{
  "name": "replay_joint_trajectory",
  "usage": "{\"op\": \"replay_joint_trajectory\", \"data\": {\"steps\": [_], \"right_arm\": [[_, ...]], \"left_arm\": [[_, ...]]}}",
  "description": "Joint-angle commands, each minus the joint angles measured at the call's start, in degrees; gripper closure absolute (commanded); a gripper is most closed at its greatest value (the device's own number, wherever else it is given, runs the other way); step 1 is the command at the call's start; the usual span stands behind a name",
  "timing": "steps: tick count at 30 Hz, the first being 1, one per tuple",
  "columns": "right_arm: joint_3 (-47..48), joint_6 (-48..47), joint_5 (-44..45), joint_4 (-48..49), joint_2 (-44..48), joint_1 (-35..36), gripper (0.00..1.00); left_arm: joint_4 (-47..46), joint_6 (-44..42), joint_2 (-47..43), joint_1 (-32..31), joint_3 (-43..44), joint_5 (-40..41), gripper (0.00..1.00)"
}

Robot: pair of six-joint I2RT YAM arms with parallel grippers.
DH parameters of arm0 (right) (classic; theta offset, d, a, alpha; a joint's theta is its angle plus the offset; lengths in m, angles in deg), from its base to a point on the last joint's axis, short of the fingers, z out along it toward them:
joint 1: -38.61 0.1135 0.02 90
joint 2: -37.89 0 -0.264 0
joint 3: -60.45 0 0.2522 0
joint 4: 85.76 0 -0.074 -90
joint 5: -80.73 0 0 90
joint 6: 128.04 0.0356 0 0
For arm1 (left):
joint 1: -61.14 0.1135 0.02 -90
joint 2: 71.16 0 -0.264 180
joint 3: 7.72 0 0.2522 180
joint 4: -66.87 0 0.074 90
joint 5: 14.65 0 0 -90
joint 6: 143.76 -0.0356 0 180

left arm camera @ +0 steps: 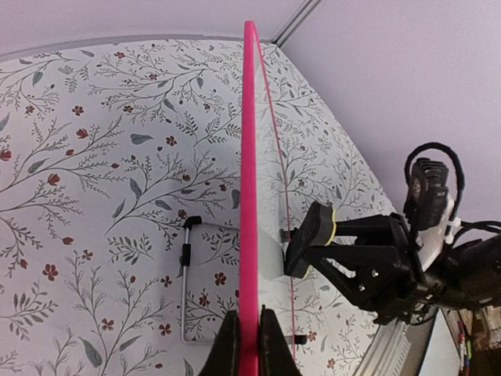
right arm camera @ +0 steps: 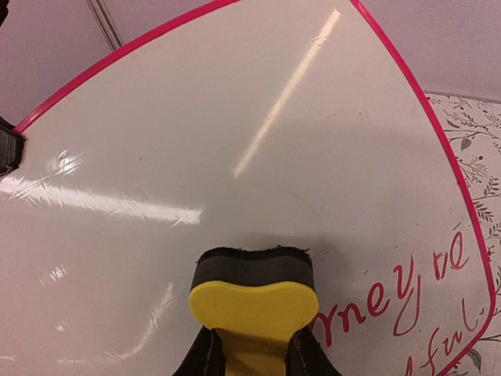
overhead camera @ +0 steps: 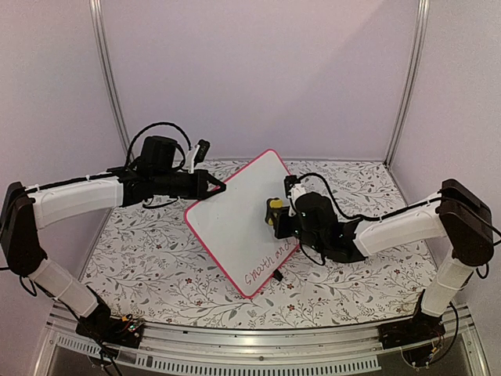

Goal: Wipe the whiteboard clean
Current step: Erase the whiteboard at the center of the board.

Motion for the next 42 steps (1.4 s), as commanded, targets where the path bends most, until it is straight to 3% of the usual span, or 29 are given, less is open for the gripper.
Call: {"op": "replay_joint_trajectory", "data": {"steps": [1, 9, 25, 37, 42], "right_arm": [[-3.7, 2.1, -1.8, 0.2, -1.2, -0.1, 0.79], [-8.1, 4.4, -1.2, 1.9, 0.8, 0.5, 0.79], [2.6, -2.5, -0.6, 0.0, -0.2, -1.8, 0.78], [-7.3, 3.1, -2.1, 2.0, 0.7, -1.9, 0.78], [-7.2, 2.7, -1.1, 2.5, 1.4, -1.9, 0.78]], "left_arm": [[2.8, -5.7, 2.2, -1.3, -0.8, 3.7, 1.00], [2.7, -5.8, 2.2, -1.4, -0.8, 3.7, 1.00], [2.8, -6.0, 2.2, -1.5, -0.8, 3.9, 1.00], [2.7, -5.8, 2.2, -1.5, -0.8, 3.7, 1.00], [2.7, -5.8, 2.2, -1.6, -0.9, 3.7, 1.00]]}}
